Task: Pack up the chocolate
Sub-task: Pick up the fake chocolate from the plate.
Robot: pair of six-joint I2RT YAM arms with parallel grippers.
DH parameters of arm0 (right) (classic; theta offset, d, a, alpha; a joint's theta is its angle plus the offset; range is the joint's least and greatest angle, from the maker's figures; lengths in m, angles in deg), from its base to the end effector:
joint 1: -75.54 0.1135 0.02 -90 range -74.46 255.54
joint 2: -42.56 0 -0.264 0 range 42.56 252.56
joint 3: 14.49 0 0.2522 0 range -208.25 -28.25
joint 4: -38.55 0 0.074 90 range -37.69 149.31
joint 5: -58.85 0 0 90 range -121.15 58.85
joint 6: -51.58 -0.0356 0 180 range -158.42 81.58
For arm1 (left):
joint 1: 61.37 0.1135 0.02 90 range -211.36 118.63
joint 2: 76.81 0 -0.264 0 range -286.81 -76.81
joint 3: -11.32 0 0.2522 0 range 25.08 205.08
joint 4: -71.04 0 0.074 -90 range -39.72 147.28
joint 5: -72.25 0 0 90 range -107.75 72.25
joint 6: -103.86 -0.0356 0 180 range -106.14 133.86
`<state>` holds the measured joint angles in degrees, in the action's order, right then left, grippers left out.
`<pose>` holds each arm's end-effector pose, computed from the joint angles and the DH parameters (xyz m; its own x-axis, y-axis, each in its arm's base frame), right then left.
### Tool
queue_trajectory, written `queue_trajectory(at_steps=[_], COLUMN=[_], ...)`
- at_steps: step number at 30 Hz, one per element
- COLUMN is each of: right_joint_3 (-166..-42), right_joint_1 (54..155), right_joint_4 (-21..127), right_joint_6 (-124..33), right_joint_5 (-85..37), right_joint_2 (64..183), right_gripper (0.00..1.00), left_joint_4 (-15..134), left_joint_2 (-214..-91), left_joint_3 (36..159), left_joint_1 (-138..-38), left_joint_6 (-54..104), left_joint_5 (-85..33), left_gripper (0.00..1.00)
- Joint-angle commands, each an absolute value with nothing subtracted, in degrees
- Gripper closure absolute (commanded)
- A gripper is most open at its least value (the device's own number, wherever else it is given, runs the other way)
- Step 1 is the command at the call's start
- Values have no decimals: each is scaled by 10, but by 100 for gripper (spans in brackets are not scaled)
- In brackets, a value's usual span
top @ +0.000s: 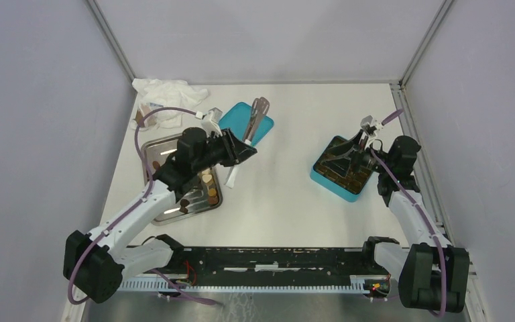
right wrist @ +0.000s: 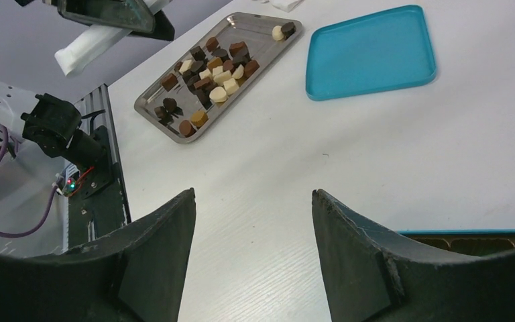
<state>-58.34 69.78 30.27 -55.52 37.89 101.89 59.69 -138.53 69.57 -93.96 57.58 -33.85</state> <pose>0.2167 0.0116 0.2624 -0.3797 0.1440 -0.9138 -0.8101 0.4253 0.4036 0.2064 -0.1437 0.3030 -0.6695 -0.3601 -0.6497 0.3883 0.5759 -0.7194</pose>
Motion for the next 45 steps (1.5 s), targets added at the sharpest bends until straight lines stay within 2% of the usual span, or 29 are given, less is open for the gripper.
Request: queue_trajectory(at_steps=[1,6,11,14,19,26,39,45], right_joint_3=[-602,-625,-646,-662,-677,-677,-697,-700], right_joint_1=[696,734,860,932,985,991,935,934], right_joint_4=[314,422,492,508,533,553,611,616], right_joint_6=[-525,-408,-307,-283,-263,-245,-192,-191], right_joint_5=[383,338,242,195,177,159,160,164], right_joint_2=[1021,1016,1042,1079,1120,1119,1072,1080], right_gripper=[31,31,30,31,31,30,29,29], left_joint_4=[383,248,198,168,139,133,101,114], left_joint_2=[-1374,-1363,-1352,-1347,-1332,-1373,-1510,-1554], left_joint_3=[776,837,863,874,843,838,897,910], left_joint_1=[-906,-899,-891,-891,-890,-871,-730,-703], left_joint_6=[464,402,379,377,384,358,252,244], left_joint_5=[-322,-210,-144,-109,-77,-53,-73,-98], left_gripper=[60,59,60,60,60,59,60,60])
